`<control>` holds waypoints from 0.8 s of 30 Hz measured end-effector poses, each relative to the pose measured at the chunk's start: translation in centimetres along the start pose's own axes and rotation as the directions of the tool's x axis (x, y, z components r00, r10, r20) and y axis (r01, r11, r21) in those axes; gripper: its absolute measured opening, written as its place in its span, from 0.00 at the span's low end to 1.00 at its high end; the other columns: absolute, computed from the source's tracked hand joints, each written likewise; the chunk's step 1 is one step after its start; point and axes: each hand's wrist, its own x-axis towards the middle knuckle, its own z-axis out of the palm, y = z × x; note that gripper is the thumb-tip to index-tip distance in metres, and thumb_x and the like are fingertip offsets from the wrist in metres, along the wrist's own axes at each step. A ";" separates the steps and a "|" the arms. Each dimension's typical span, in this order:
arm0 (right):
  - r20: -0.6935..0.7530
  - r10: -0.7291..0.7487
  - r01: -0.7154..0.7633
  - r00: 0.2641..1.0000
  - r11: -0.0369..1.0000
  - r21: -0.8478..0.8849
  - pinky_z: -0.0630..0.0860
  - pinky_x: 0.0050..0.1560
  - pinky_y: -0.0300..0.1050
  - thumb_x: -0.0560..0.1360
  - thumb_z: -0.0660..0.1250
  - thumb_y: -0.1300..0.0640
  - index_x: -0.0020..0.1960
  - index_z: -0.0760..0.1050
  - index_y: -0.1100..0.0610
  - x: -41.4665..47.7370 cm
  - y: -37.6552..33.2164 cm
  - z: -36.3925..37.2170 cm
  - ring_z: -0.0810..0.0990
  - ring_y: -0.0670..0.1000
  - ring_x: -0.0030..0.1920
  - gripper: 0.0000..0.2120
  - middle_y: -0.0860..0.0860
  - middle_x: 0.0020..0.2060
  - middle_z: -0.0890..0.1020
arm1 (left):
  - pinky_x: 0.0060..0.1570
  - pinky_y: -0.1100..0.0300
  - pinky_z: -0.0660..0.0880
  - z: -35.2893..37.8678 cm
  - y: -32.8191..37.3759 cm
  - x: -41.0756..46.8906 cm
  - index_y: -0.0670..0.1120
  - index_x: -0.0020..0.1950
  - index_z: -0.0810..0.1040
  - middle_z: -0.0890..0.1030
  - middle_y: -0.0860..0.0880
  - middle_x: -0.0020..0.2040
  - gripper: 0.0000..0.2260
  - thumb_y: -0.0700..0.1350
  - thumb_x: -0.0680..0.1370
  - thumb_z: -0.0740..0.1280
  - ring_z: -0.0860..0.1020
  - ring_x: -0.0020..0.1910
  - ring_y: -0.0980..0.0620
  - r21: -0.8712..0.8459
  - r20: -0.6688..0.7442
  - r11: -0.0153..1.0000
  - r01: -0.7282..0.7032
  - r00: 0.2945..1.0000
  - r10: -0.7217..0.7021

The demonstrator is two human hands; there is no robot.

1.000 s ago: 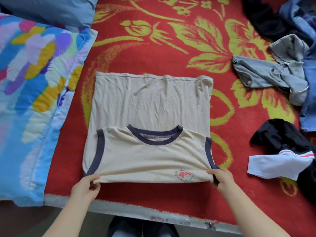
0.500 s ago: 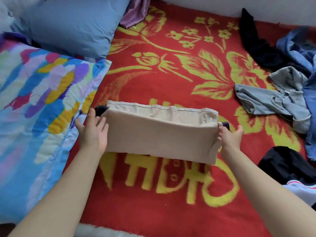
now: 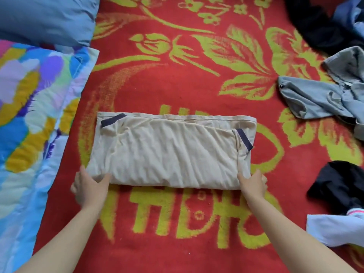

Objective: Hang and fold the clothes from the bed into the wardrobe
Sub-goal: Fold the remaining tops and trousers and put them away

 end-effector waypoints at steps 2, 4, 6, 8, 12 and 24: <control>-0.084 -0.130 0.122 0.988 0.989 -0.088 0.60 0.67 0.55 0.77 0.61 0.52 0.72 0.61 0.63 0.7 -0.6 0.1 0.61 0.61 0.70 0.28 0.60 0.71 0.63 | 0.67 0.45 0.59 0.1 0.9 1.7 0.39 0.74 0.61 0.65 0.38 0.72 0.30 0.45 0.75 0.69 0.59 0.71 0.38 0.078 -0.053 0.989 -0.129 0.990 0.133; -0.108 -0.289 0.269 0.951 0.948 -0.167 0.62 0.67 0.55 0.76 0.59 0.51 0.68 0.66 0.63 1.7 -1.6 0.3 0.62 0.60 0.69 0.24 0.59 0.69 0.67 | 0.65 0.43 0.61 0.5 2.2 3.6 0.40 0.73 0.63 0.67 0.38 0.71 0.29 0.45 0.75 0.69 0.61 0.70 0.38 0.125 -0.048 0.968 -0.217 0.973 0.225; -0.063 -0.368 0.347 0.928 0.912 -0.219 0.63 0.67 0.55 0.76 0.61 0.52 0.69 0.65 0.61 3.3 -3.2 0.6 0.61 0.58 0.70 0.25 0.57 0.70 0.66 | 0.66 0.42 0.60 1.2 4.0 5.4 0.41 0.73 0.62 0.66 0.40 0.72 0.29 0.45 0.75 0.69 0.60 0.70 0.38 0.171 -0.004 0.935 -0.312 0.948 0.317; -0.009 -0.386 0.374 0.922 0.898 -0.231 0.61 0.68 0.57 0.75 0.65 0.55 0.73 0.60 0.58 4.8 -4.9 0.4 0.58 0.57 0.72 0.29 0.54 0.73 0.61 | 0.68 0.44 0.58 1.9 5.7 7.0 0.42 0.74 0.61 0.63 0.42 0.74 0.30 0.46 0.75 0.68 0.59 0.72 0.40 0.211 0.044 0.878 -0.429 0.902 0.430; 0.051 -0.368 0.360 0.928 0.858 -0.366 0.63 0.63 0.57 0.75 0.63 0.59 0.75 0.56 0.53 7.6 -7.0 0.6 0.64 0.61 0.67 0.31 0.53 0.70 0.66 | 0.71 0.45 0.52 4.1 9.3 9.6 0.50 0.77 0.52 0.56 0.49 0.77 0.34 0.51 0.76 0.67 0.53 0.74 0.45 0.355 0.217 0.768 -0.533 0.846 0.487; -0.212 -0.322 0.251 0.923 0.919 -0.304 0.59 0.63 0.55 0.76 0.59 0.55 0.62 0.72 0.56 10.5 -11.6 -1.4 0.66 0.61 0.64 0.16 0.61 0.60 0.73 | 0.60 0.43 0.59 2.6 12.5 12.0 0.45 0.60 0.79 0.75 0.37 0.57 0.14 0.41 0.76 0.63 0.66 0.61 0.37 0.327 -0.172 0.880 -0.345 0.894 0.414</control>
